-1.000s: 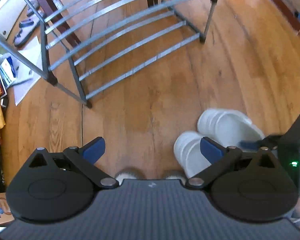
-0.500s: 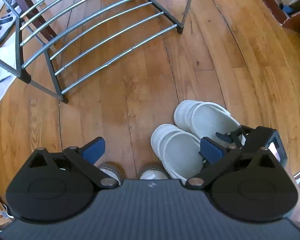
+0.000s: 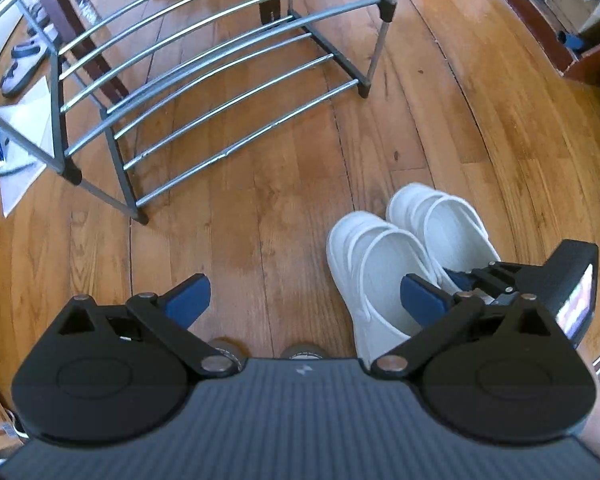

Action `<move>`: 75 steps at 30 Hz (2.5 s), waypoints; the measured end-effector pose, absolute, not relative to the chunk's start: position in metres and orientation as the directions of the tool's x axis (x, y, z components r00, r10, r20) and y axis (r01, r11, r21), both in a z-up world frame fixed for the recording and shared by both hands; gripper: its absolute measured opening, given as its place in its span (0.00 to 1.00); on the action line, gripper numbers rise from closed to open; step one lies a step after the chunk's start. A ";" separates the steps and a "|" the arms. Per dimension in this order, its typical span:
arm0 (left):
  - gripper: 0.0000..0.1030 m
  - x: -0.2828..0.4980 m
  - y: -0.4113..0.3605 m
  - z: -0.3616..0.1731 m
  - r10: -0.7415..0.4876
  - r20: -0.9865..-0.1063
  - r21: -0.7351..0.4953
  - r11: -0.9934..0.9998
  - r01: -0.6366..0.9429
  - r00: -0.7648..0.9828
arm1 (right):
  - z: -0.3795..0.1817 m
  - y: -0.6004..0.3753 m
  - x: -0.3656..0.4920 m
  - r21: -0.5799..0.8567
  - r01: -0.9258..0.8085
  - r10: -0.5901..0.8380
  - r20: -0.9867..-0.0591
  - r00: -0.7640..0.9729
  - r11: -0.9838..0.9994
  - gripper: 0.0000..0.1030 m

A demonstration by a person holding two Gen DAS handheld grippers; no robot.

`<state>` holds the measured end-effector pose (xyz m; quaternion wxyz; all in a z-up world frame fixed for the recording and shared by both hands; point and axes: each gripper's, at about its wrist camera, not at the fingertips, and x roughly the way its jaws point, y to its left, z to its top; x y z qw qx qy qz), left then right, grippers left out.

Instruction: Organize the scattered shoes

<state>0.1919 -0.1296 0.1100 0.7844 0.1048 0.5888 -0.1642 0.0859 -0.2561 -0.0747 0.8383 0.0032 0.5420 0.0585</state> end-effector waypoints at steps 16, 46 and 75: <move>1.00 0.192 -0.105 0.172 -0.279 -0.881 -0.126 0.917 0.380 0.383 | 0.019 -0.287 0.116 0.070 -0.097 0.118 -0.674 0.729 0.993 0.22; 1.00 0.227 -0.041 0.153 -0.270 -0.878 -0.176 0.950 0.259 0.395 | 0.099 -0.212 0.387 -0.132 -0.191 0.084 -0.565 0.821 0.973 0.33; 1.00 0.235 -0.073 0.130 -0.251 -0.915 -0.187 0.957 0.222 0.315 | -0.103 -0.377 0.199 0.751 0.313 0.249 -0.531 0.810 0.581 0.74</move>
